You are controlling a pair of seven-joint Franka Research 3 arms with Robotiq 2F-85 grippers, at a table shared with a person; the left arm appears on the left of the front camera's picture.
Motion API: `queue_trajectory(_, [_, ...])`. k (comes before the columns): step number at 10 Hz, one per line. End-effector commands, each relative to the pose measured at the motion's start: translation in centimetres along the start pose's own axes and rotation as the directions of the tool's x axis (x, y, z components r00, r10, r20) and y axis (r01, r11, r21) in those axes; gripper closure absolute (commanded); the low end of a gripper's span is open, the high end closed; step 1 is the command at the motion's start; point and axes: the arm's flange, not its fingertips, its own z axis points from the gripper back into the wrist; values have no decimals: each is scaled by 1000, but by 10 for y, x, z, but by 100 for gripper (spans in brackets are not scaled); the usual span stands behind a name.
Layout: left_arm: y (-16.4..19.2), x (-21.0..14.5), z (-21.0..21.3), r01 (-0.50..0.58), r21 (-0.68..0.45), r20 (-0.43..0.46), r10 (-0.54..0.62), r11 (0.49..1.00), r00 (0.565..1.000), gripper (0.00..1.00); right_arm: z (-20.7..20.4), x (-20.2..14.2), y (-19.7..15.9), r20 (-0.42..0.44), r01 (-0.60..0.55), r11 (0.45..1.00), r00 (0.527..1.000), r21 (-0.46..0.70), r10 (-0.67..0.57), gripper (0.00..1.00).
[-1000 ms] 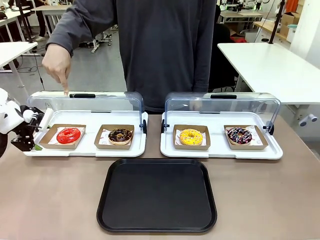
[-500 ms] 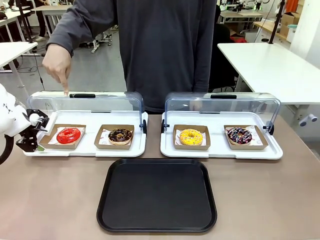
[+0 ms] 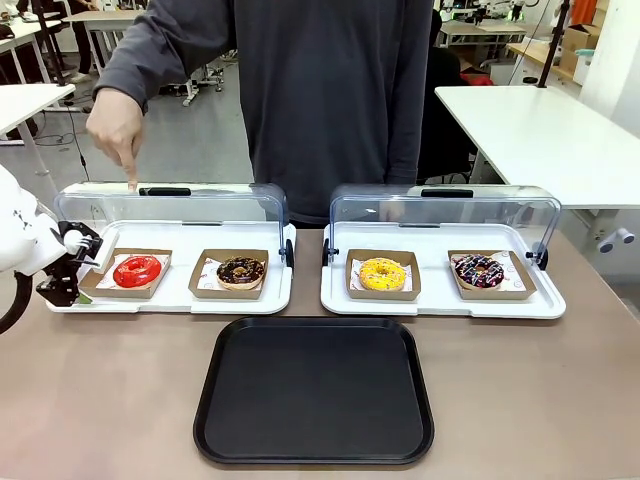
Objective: Move the first donut from the left to the tray.
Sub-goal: Pick up the Paper togo box containing the Donut indicated by the person and place it on the Handle tray.
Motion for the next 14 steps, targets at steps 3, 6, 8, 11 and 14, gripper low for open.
queue_trajectory(3, [4,-4,-2,10,-8,-14,-10,1000,1000,100,-1,3,-2,29,-19,1000,999,-2,19,0])
queue_trajectory(6, [5,-5,-1,25,-35,-25,-26,999,999,97,-1,3,-2,29,-19,1000,999,-2,19,0])
queue_trajectory(8, [6,-6,-5,25,-72,-28,-28,997,999,100,-1,3,-2,29,-19,1000,999,-2,19,0])
queue_trajectory(11, [6,-6,-6,32,-94,-27,-35,995,999,100,-1,3,-2,29,-19,1000,999,-2,19,0])
queue_trajectory(14, [4,-7,-11,37,-68,-19,-38,997,999,100,-1,3,-2,29,-19,1000,999,-2,19,0])
